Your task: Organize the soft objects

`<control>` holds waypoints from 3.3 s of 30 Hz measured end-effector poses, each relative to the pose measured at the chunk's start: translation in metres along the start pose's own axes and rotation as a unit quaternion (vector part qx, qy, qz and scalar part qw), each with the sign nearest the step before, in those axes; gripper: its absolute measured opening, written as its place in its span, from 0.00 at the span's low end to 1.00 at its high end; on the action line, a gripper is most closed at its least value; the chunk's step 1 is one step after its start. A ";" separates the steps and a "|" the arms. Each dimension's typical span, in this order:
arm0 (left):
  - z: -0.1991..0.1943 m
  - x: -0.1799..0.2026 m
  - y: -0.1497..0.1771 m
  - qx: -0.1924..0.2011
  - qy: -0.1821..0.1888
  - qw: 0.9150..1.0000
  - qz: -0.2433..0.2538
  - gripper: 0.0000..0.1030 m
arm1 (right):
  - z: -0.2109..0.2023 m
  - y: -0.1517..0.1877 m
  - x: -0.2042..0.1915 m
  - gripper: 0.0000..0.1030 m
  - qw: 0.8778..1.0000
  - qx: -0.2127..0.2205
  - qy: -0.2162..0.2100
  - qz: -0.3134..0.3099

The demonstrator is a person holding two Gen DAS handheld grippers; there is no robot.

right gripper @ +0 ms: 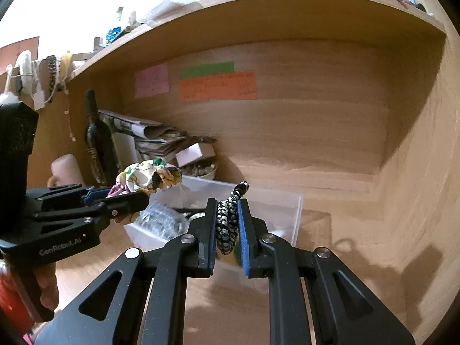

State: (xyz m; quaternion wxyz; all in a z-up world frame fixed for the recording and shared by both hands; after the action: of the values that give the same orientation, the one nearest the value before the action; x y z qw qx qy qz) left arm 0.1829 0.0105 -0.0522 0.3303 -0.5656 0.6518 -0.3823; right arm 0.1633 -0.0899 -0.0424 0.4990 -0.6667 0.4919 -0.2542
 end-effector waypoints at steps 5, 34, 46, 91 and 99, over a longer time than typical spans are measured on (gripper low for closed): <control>0.028 -0.001 0.003 -0.027 0.006 1.000 -0.007 0.23 | 0.026 -0.003 0.002 0.12 1.000 -0.014 0.016 -0.005; 0.040 -0.016 0.013 -0.043 0.005 0.999 -0.021 0.64 | 0.082 0.035 0.010 0.68 0.990 -0.112 0.077 -0.035; -0.043 -0.019 -0.007 0.059 -0.043 0.997 0.015 0.72 | 0.011 -0.007 -0.007 0.79 0.999 -0.006 0.049 -0.021; -0.128 0.001 0.008 0.162 -0.061 0.985 0.022 1.00 | -0.095 -0.011 -0.038 1.00 0.991 0.121 0.046 -0.019; -0.128 0.001 0.008 0.163 -0.057 0.985 0.018 1.00 | -0.096 -0.010 -0.037 1.00 0.992 0.118 0.045 -0.017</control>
State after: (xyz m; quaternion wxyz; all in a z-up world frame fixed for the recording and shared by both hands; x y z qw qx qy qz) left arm 0.0683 0.0264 0.0037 0.4610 -0.5135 0.5710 -0.4446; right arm 0.0733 -0.0955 0.0083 0.5472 -0.5988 0.4693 -0.3489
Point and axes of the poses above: each gripper's, at about its wrist camera, not at the fingertips, and z roughly the way its jaws point, x to its right, y to its underside, the point moved 5 cm from there along z, roughly the way its jaws point, and after that the axes turned 7 degrees about z, right-handed, at the moved point
